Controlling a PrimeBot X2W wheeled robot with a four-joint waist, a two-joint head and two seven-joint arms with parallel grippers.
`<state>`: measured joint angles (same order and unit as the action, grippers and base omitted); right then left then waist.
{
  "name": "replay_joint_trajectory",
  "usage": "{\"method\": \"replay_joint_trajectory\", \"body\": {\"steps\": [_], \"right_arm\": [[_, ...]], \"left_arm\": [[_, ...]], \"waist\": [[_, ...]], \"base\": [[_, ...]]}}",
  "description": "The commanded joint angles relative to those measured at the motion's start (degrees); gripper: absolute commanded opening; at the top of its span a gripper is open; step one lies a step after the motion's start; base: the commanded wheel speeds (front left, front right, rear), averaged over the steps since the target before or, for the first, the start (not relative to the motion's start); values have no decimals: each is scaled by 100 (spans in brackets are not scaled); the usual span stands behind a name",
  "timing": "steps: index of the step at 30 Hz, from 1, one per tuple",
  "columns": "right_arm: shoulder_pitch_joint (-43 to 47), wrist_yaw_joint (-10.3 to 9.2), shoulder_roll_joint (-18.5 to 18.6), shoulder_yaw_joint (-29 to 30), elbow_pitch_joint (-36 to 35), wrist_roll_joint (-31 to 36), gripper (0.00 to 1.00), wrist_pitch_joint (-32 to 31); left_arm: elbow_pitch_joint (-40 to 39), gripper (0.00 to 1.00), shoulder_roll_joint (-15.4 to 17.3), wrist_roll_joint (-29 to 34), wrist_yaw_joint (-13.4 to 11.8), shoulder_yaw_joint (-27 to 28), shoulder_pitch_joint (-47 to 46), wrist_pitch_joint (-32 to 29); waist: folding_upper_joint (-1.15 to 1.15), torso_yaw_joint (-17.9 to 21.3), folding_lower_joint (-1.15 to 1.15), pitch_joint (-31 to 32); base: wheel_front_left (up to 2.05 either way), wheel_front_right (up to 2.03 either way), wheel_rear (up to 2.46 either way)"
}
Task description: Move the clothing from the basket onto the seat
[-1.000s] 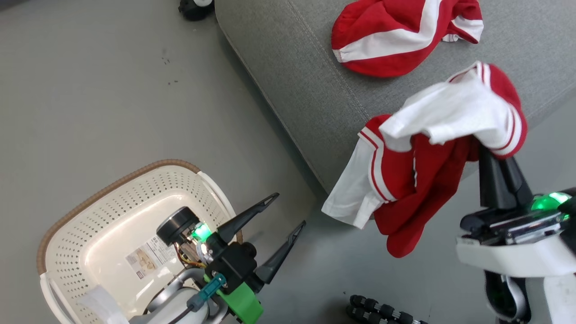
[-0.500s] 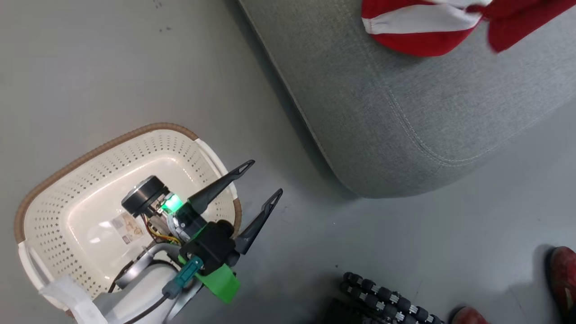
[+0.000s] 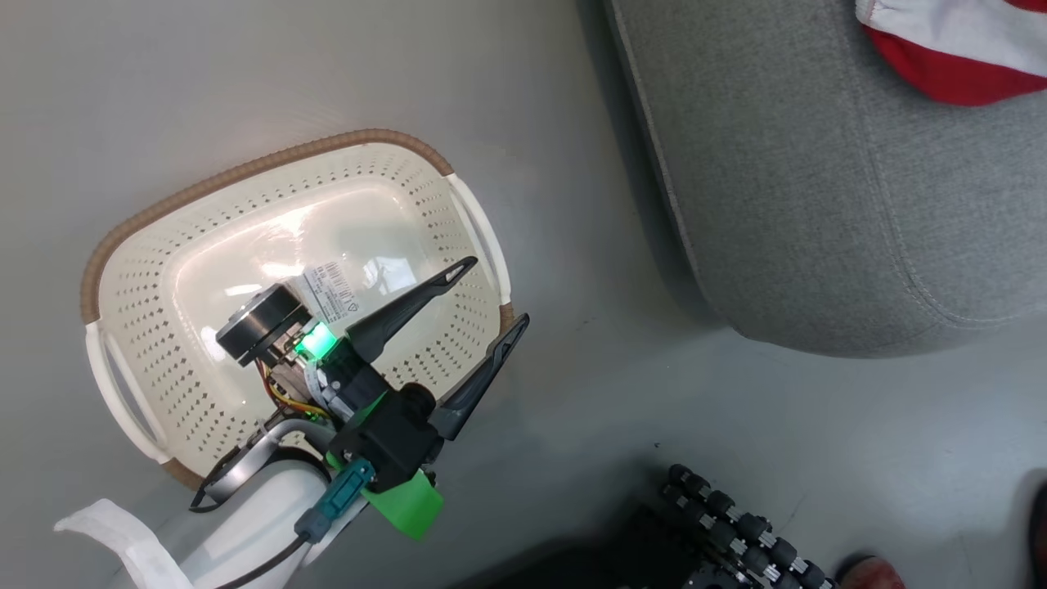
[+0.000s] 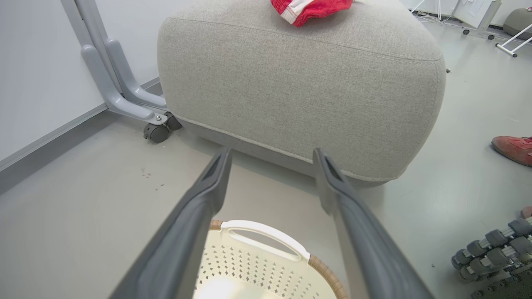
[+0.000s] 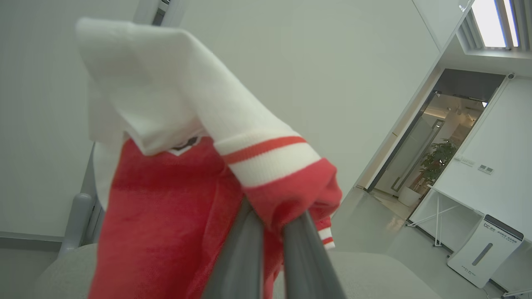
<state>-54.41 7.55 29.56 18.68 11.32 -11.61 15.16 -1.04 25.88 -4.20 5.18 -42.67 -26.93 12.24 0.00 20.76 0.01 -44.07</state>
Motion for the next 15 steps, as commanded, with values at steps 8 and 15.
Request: {"method": "replay_joint_trajectory", "body": {"steps": [8,15], "right_arm": [[164,-13,-449,386,1707,303,0,-1],[361,-13,-970,1015,2056,798,100,-1]], "left_arm": [[49,100,-52,-21,-70,-58,-130,63],[195,100,-248,-151,-151,-85,-38,195]], "waist": [[0,-512,-1,-254],[0,-595,-1,59]], "base": [[0,0,0],[0,0,0]]}}
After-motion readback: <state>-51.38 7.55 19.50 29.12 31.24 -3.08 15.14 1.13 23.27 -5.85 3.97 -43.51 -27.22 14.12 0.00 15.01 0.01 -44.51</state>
